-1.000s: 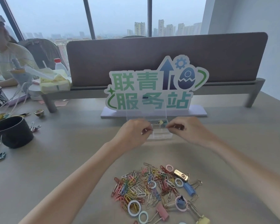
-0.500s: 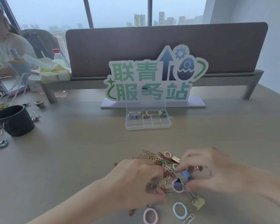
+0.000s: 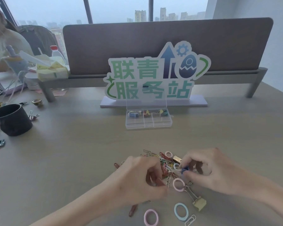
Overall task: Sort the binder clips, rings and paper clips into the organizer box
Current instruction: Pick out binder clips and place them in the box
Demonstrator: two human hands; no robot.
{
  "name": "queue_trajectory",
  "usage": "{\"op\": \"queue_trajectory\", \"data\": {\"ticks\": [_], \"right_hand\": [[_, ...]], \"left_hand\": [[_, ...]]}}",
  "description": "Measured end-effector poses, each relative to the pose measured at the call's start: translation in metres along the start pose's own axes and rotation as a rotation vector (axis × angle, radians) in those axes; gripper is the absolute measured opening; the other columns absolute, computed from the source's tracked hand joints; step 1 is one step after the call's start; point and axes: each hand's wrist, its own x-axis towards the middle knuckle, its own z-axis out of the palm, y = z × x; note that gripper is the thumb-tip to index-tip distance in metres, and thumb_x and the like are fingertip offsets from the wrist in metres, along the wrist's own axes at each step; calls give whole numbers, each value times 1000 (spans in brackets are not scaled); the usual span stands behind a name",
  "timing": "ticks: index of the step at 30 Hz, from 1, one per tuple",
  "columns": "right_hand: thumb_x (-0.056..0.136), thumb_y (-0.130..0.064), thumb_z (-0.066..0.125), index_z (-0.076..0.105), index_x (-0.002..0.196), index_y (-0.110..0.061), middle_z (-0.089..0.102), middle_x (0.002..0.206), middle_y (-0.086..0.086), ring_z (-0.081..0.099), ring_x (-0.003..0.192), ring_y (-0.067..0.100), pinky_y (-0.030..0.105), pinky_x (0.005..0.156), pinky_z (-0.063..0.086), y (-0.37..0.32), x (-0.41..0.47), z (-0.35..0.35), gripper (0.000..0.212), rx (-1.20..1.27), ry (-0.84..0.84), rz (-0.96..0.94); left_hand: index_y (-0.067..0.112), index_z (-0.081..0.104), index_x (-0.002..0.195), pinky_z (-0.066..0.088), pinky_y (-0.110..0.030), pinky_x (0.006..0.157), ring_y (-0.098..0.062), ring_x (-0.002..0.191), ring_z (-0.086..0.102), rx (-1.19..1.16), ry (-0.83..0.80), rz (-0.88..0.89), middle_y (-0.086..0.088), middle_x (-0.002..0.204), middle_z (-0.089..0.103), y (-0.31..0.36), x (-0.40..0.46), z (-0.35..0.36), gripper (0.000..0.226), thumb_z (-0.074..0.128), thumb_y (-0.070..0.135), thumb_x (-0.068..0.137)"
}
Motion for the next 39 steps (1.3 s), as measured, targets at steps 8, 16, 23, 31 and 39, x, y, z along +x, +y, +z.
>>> {"op": "queue_trajectory", "data": {"ticks": [8, 16, 23, 31, 39], "right_hand": [[87, -1, 68, 64, 94, -13, 72, 78, 13, 71, 68, 23, 22, 56, 52, 13, 9, -6, 15, 477, 35, 176], [88, -2, 67, 64, 100, -16, 73, 81, 10, 71, 75, 21, 29, 62, 54, 25, 41, -20, 19, 429, 83, 187], [89, -7, 67, 71, 90, -13, 75, 72, 4, 72, 67, 17, 23, 64, 54, 40, 97, -34, 7, 341, 193, 199], [84, -25, 75, 73, 89, -18, 77, 75, -2, 72, 70, 7, 9, 63, 48, 54, 160, -39, 9, 219, 198, 272], [77, -24, 81, 77, 88, -17, 73, 84, -6, 66, 77, 7, 18, 67, 49, 74, 177, -26, 14, -50, 167, 217]], "left_hand": [[17, 64, 88, 50, -32, 60, -19, 56, 58, -548, 6, -173, -3, 70, 63, -13, 16, -20, 16, 77, 12, 79], [7, 72, 92, 50, -22, 60, -17, 66, 66, -604, 90, -205, -11, 77, 71, -22, 49, -45, 12, 61, 2, 90], [2, 69, 103, 55, -29, 90, -22, 90, 72, -633, 144, -193, -14, 90, 75, -41, 92, -69, 18, 66, 0, 86], [13, 70, 85, 58, -41, 86, -17, 76, 72, -289, 258, -144, -4, 80, 76, -59, 144, -86, 10, 77, 11, 78], [22, 73, 83, 55, -29, 81, -12, 86, 67, -96, 326, -147, 4, 83, 73, -77, 176, -67, 13, 81, 22, 73]]}}
